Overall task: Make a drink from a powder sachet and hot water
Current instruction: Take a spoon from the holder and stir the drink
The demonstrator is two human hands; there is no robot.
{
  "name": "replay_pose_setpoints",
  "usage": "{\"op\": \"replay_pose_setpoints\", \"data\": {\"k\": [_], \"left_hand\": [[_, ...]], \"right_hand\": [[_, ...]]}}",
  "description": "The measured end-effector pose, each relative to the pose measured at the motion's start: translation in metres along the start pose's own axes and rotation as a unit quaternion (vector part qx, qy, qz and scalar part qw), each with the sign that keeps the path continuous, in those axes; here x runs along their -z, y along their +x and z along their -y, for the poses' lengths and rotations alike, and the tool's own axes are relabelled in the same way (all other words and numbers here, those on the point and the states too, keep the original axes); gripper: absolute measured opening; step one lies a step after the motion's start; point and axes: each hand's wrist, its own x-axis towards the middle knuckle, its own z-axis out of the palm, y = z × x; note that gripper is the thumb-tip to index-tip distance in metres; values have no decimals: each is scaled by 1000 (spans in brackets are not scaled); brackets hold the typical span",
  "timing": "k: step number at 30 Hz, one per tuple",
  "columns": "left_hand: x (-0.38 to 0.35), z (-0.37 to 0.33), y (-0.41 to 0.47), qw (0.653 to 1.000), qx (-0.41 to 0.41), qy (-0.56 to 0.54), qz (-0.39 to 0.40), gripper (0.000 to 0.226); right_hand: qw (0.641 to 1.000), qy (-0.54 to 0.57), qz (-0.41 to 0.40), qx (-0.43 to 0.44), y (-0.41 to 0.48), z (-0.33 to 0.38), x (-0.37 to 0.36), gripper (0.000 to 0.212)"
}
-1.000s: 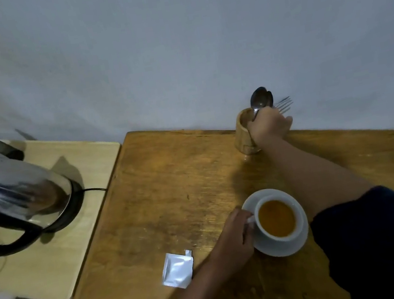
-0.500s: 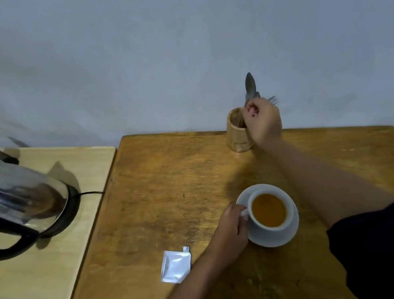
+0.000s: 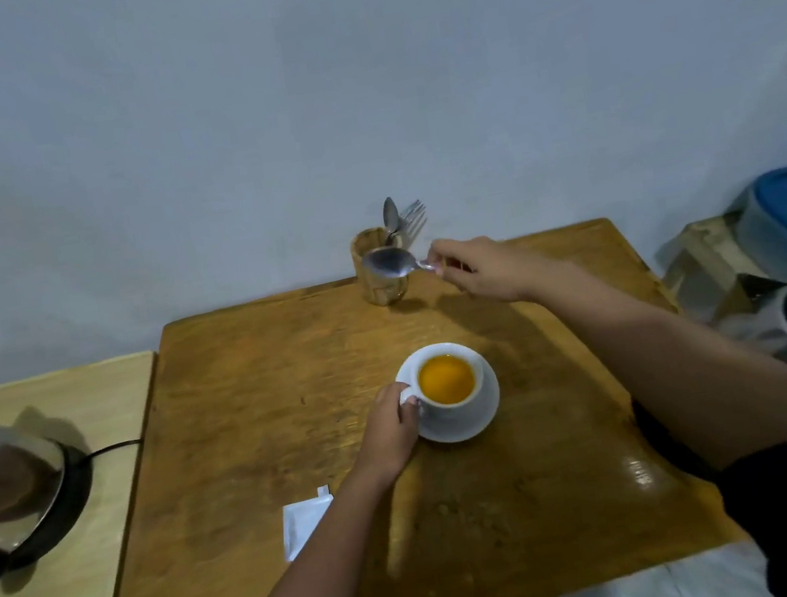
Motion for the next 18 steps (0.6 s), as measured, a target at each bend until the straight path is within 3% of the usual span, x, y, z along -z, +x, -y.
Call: {"op": "replay_pose_setpoints", "data": {"k": [8,18], "left_hand": [[9,-4,1,997,48,-48,37,23],[9,-4,7,997,60,-2,40,27]], "right_hand": [[975,-42,174,-134,-52,-10,4,14],[963,-192,155,-111,-49,9,-28,15]]}}
